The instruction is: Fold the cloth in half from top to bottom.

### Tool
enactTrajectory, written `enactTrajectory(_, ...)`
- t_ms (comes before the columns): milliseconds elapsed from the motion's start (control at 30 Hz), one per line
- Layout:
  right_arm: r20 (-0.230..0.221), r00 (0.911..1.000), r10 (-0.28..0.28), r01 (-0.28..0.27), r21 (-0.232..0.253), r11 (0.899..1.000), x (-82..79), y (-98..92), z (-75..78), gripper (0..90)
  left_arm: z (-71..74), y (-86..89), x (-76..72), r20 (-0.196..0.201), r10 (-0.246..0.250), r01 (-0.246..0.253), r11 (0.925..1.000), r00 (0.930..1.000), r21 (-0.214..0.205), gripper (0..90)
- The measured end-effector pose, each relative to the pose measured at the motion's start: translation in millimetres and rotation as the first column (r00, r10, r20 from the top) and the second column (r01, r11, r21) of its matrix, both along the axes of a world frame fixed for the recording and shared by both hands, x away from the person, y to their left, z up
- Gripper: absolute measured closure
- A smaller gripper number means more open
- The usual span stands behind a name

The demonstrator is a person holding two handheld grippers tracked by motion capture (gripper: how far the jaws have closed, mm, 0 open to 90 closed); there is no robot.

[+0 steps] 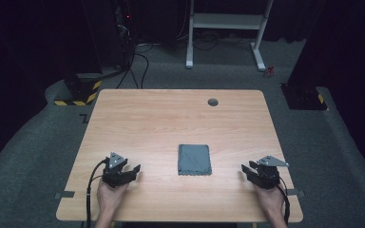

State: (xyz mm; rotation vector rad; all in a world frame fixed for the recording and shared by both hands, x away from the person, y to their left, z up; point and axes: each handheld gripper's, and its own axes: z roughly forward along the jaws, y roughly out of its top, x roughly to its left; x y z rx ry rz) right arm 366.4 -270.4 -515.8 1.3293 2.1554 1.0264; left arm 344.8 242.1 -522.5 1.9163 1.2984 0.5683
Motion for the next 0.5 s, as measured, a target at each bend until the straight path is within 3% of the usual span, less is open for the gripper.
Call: enactTrajectory(500, -0.006, 0.9999, -0.016, 0.015, -0.061, 0.998, 6.7, 2.7, -6.1, 57.0, -5.1, 0.1, 7.2, -0.015, 0.021, -0.020, 0.9993, 0.9997, 0.031, 37.1)
